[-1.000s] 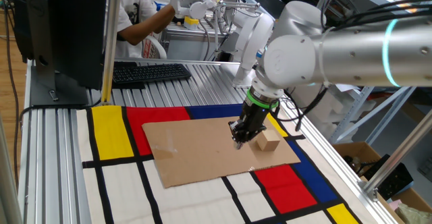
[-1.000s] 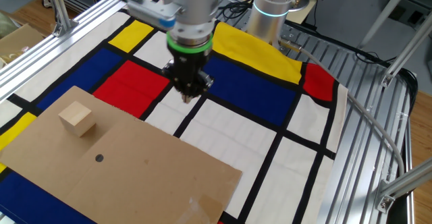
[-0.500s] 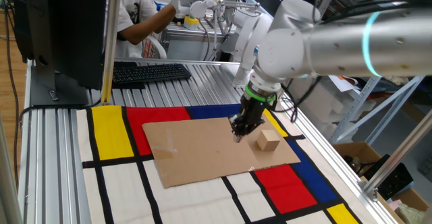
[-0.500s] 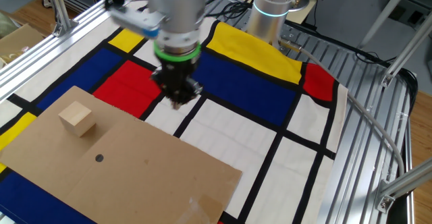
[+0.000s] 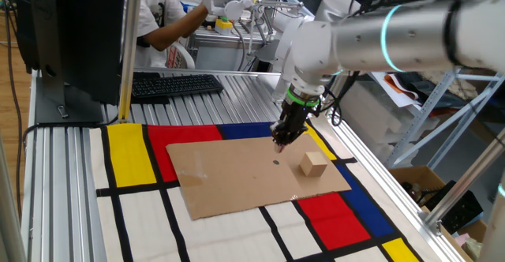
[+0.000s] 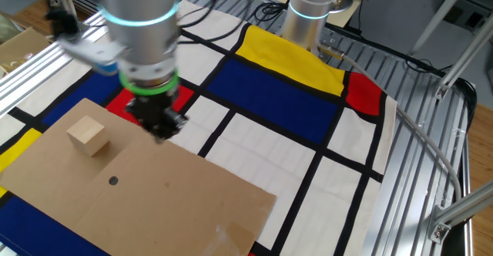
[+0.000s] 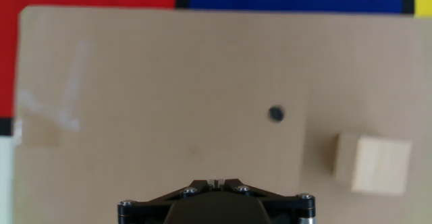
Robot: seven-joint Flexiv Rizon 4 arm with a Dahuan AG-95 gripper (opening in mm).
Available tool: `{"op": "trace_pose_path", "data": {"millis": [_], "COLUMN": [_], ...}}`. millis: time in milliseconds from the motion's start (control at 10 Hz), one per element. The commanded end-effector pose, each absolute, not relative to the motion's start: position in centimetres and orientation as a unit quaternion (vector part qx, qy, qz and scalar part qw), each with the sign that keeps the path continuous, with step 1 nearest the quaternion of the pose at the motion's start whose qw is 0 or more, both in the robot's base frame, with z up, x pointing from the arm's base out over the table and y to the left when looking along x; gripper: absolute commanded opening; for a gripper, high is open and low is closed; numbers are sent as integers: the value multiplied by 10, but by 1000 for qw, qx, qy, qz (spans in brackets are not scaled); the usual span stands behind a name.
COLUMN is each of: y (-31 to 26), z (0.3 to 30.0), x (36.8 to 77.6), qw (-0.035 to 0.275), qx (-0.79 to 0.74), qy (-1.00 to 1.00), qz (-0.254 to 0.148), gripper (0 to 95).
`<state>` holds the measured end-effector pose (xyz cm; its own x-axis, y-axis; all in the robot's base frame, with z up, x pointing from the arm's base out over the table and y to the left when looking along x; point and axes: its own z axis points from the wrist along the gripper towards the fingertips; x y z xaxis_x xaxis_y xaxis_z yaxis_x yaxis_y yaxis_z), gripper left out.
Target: Hold a small block with the gripper and sweep it from left to right on the table
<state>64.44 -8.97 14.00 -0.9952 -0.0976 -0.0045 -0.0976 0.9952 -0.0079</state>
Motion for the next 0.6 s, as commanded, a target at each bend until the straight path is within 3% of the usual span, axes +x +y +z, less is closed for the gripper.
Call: {"op": "trace_pose_path", "data": {"millis": [100,600], "y": [-109,-155], "z": [140,143], "x": [661,694], "qw": [-4,-4], "qx": [-55,-68], "qy": [998,998], "qz": [-9,-10], "gripper": [0,0]}}
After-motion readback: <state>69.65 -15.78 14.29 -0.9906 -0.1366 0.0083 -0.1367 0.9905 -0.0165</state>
